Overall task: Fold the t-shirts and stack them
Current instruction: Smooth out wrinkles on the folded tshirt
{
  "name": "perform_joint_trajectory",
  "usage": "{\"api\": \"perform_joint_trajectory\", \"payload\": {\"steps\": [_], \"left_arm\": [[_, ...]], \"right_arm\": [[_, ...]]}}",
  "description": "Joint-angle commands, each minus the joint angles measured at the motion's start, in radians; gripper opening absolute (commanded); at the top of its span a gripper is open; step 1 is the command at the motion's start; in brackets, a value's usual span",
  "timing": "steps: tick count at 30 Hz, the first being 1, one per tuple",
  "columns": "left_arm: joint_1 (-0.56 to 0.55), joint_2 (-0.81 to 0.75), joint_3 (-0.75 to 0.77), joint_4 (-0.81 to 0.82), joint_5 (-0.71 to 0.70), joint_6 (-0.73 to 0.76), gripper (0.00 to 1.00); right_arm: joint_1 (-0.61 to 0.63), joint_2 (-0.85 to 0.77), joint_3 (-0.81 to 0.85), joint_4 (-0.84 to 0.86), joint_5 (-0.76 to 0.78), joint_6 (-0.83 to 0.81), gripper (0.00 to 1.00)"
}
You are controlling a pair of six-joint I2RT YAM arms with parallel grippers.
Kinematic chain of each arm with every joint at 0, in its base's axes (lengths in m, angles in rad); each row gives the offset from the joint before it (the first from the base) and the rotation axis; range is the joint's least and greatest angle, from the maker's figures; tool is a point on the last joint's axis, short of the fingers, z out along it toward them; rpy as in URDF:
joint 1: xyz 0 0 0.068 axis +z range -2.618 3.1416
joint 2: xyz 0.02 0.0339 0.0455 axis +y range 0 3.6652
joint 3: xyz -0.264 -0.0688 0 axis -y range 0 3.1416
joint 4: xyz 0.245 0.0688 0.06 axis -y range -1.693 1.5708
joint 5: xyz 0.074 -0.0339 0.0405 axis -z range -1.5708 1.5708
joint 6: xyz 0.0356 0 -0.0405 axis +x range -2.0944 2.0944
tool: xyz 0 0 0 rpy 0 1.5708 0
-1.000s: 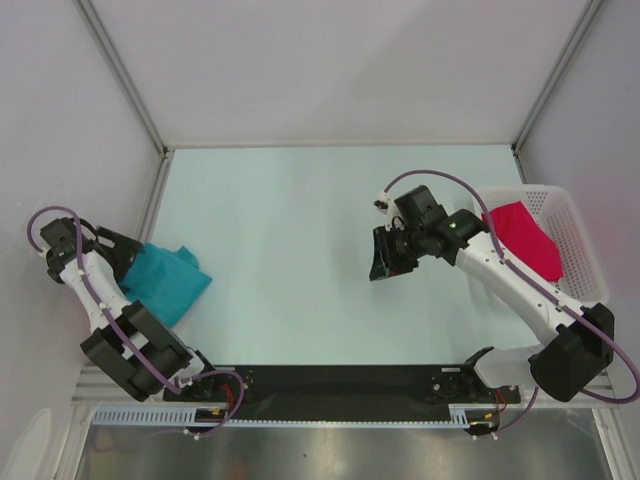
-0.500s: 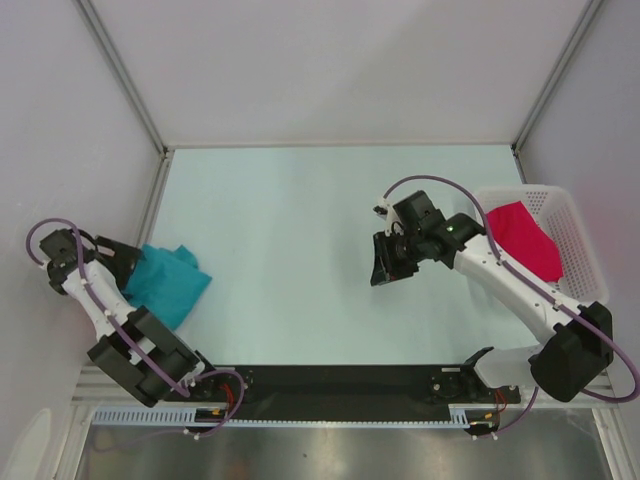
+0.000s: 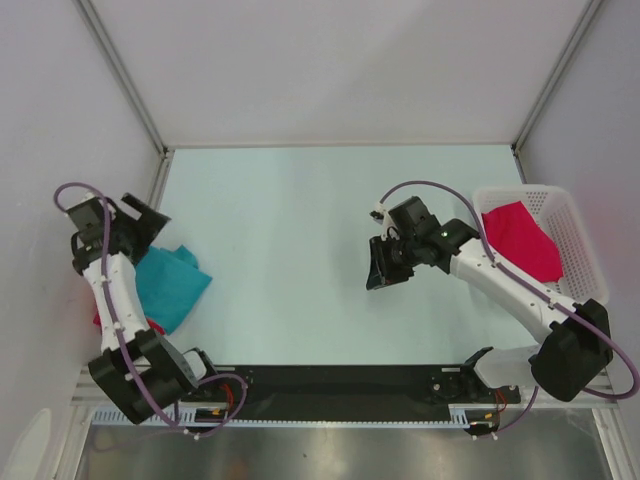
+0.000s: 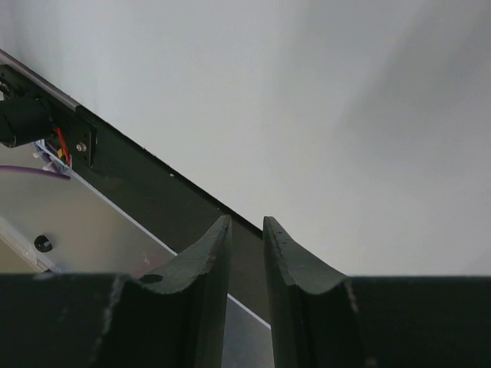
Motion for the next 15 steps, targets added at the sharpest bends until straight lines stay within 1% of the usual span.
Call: {"api": "perform_joint_trajectory", "payload": {"steps": [1,4,6,9,15], "left_arm": [[-0.146,0.075,-0.012,0.034,0.001,0.048,0.99],[-0.213,0.182,0.052,-0.027,-0.071,0.077,0.99],[-0.228,0.246,0.077,-0.073,-0.121,0.088,1.00],[-0.231,0.285,0.086,-0.087,-0.155,0.082,0.99],[-0.225,0.336,0.100,-0.138,-0.322,0.059,1.00]], "right_arm": [[0.019,0.016,0.006,0.048,-0.002,0.019,0.28],[0.022,0.022,0.008,0.046,0.004,0.019,0.28],[0.022,0.029,0.012,0.038,0.010,0.013,0.29],[0.023,0.042,0.029,0.023,0.026,0.004,0.28],[0.023,0.067,0.060,0.003,0.038,-0.004,0.28]]}}
